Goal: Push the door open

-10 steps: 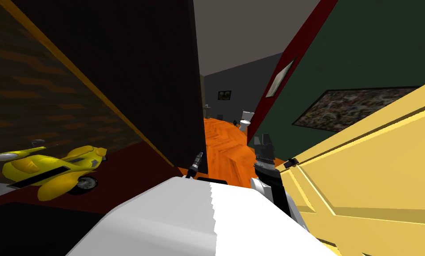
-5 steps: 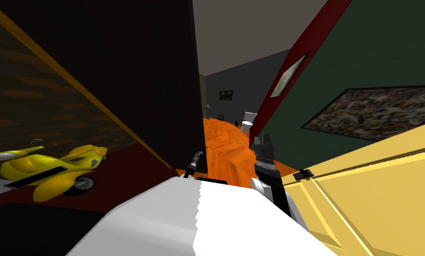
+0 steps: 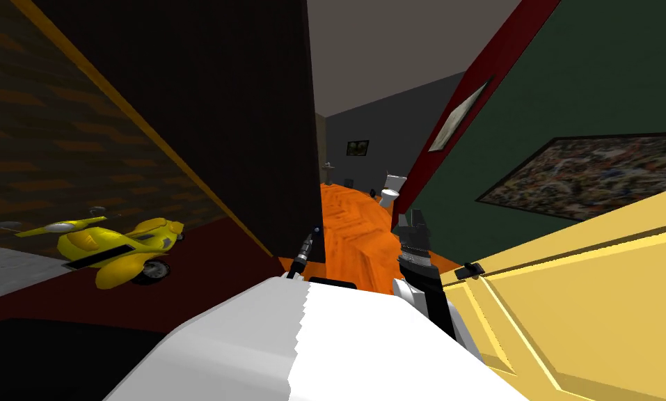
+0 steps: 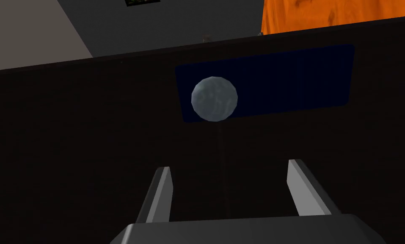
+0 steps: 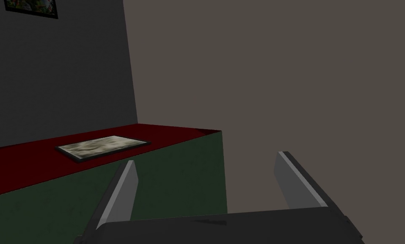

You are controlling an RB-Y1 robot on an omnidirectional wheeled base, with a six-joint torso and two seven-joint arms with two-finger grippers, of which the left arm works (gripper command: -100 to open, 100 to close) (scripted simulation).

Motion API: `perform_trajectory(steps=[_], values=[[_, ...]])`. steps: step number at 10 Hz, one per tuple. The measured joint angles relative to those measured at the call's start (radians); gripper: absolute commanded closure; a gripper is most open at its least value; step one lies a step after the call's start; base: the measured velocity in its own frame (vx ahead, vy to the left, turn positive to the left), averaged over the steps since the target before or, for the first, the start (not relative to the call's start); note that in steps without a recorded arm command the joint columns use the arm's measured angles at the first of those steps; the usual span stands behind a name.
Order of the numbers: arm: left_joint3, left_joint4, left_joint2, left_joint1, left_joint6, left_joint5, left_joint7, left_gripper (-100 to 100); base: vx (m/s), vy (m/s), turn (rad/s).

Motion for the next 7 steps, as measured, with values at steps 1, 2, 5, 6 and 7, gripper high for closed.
perform_trajectory(steps=[1,2,5,6,7], values=[[0.001,-0.004,-0.005,0.003,0.003,0.003,0.001,-100,-0.25,-0.052,0.062],[0.002,-0.013,-0.012,0.006,0.008,0.006,0.002,-100,-0.217,-0.083,0.054],[0.005,-0.008,-0.018,0.005,0.007,0.01,0.003,-100,0.081,-0.021,-0.016],[0.007,-0.005,-0.014,0.004,0.003,0.01,0.002,-100,0.199,-0.023,-0.014],[0.009,-0.006,-0.012,0.005,0.001,0.011,0.001,-100,0.23,-0.004,-0.027]])
